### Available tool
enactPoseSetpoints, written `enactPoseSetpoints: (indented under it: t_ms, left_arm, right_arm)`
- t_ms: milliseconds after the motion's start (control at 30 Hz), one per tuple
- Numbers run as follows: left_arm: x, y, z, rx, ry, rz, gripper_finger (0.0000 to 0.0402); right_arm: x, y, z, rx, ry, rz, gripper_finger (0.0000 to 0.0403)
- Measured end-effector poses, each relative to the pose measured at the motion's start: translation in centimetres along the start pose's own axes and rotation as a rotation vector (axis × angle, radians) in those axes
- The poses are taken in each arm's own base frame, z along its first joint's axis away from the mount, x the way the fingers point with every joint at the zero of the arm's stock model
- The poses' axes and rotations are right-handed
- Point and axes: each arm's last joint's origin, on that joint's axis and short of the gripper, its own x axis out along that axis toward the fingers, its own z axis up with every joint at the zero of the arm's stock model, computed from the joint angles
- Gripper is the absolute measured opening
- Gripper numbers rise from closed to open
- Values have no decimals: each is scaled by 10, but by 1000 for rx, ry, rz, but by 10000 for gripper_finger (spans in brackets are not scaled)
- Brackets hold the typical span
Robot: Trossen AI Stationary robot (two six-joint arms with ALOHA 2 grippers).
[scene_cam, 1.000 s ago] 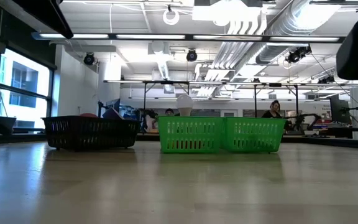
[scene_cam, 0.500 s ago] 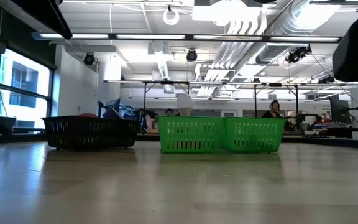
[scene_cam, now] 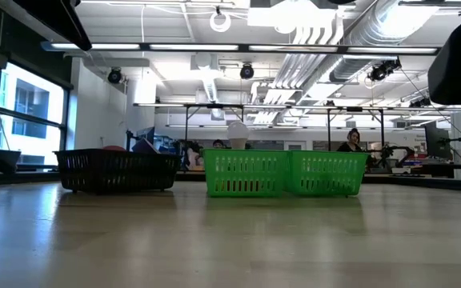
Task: Pick and place Stapler, Stapler remover, tape
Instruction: Put the red stapler into the left green bin
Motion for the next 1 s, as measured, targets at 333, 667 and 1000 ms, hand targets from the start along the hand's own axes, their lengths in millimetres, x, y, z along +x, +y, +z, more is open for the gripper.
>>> enactPoseSetpoints:
  t_ms: [333, 667, 1000]
  left_arm:
    - [0, 0, 0, 0, 0, 0, 195]
    - [0, 0, 0, -1, 1, -1, 195]
    - [0, 0, 0, -3, 2, -2, 195]
  right_arm:
    - [0, 0, 0, 0, -9, -3, 172]
    - [0, 0, 0, -2, -13, -5, 170]
    - [0, -2, 0, -17, -10, -18, 105]
